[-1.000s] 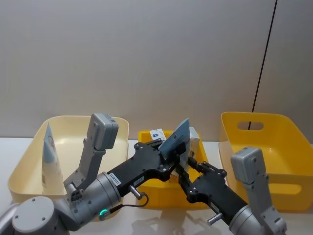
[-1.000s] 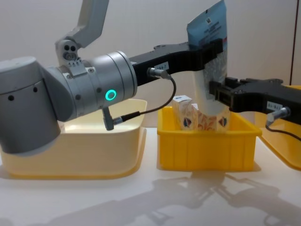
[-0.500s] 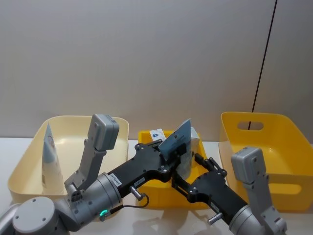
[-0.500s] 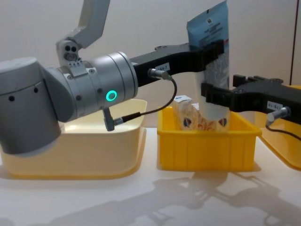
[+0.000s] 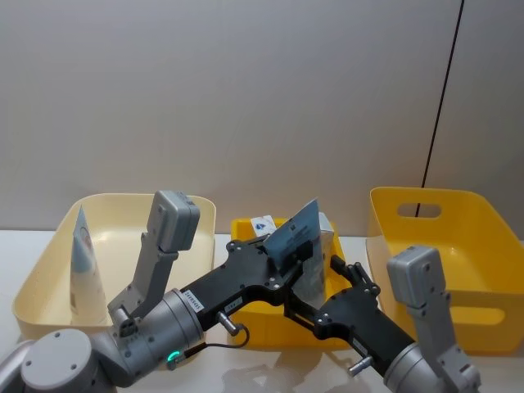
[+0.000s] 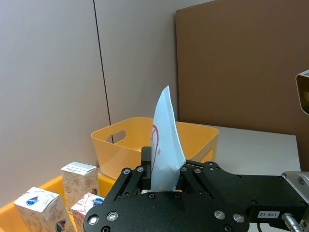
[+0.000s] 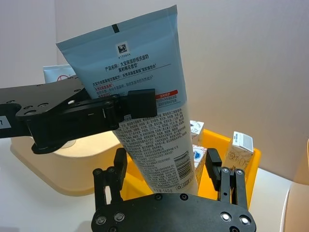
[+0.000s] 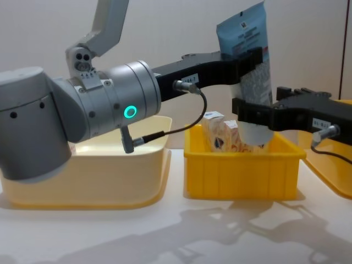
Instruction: Bimanual collaborative sorting of washing and personal care products
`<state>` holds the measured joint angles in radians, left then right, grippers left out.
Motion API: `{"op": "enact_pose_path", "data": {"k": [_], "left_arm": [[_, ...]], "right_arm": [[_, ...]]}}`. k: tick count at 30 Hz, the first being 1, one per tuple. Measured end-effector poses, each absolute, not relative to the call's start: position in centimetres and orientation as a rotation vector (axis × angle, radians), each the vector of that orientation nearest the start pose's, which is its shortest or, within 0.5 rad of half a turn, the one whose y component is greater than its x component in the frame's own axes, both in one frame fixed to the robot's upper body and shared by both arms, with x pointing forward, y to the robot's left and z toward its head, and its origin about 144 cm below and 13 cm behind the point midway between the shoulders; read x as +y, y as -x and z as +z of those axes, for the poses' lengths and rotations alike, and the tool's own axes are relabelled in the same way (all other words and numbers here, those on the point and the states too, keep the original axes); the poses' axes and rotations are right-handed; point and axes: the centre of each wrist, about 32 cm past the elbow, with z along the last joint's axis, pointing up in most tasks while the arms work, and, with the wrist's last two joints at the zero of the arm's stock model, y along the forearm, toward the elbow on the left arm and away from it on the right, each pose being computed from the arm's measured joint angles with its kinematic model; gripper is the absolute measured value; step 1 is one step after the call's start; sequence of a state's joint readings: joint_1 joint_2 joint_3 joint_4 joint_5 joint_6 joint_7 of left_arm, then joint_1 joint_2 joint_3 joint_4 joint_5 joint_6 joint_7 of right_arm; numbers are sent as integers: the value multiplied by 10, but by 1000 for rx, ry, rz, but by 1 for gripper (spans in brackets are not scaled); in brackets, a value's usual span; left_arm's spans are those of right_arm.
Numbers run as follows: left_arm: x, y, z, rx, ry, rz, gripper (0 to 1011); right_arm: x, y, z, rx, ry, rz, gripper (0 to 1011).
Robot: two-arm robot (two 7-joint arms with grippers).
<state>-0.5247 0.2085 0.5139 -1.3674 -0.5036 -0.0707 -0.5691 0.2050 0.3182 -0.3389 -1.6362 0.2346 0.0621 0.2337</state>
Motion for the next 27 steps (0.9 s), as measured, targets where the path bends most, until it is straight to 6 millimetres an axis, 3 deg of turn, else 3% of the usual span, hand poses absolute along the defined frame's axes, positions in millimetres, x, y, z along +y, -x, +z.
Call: {"op": "enact_pose_path", "data": {"k": [27], "left_arm": [[149,-567,1246,-128,226,546,236]], "right_arm": [[-207,-503,1216,-203,31,-968,1001]]}}
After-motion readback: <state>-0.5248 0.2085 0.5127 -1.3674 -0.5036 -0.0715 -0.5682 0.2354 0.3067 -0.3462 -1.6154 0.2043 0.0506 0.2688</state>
